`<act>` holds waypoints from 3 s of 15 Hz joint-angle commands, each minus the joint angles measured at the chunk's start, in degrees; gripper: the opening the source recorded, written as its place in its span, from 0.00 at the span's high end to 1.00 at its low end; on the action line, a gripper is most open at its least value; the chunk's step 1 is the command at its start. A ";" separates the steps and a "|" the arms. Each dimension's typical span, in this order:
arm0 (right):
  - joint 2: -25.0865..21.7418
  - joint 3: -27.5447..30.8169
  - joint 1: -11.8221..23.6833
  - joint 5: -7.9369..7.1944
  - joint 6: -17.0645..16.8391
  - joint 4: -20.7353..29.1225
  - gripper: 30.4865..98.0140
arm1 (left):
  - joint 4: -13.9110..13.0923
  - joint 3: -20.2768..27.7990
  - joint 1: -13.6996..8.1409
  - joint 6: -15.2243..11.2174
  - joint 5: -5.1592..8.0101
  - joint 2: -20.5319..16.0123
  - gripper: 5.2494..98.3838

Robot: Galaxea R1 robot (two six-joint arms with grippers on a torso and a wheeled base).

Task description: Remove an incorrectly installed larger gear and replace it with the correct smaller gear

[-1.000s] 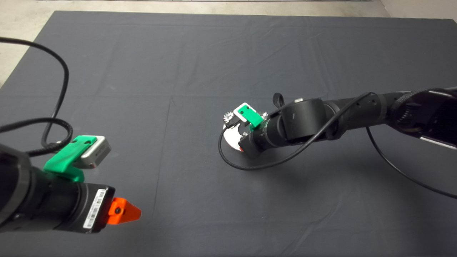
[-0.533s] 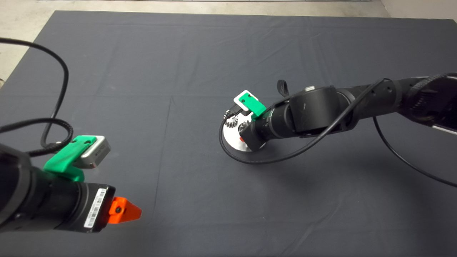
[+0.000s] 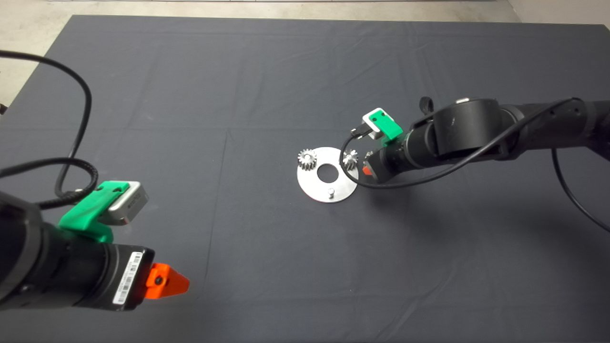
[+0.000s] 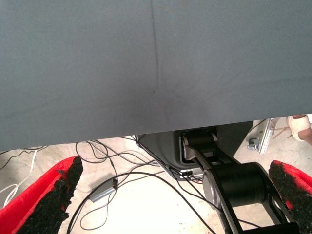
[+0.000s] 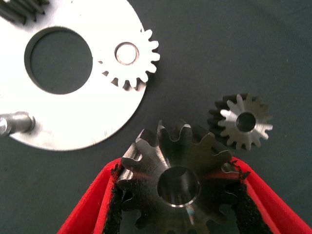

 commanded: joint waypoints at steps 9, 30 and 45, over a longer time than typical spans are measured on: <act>-3.16 2.30 -4.38 0.85 0.03 0.21 0.72 | -0.92 1.01 -0.65 -0.28 0.14 -0.03 0.01; -4.04 3.53 -4.15 0.85 0.11 0.56 0.60 | -0.92 1.01 -0.65 -0.20 0.23 0.00 0.01; -4.74 -4.56 -0.72 1.20 0.47 0.47 0.31 | -0.92 1.01 -0.48 -0.20 0.26 0.06 0.01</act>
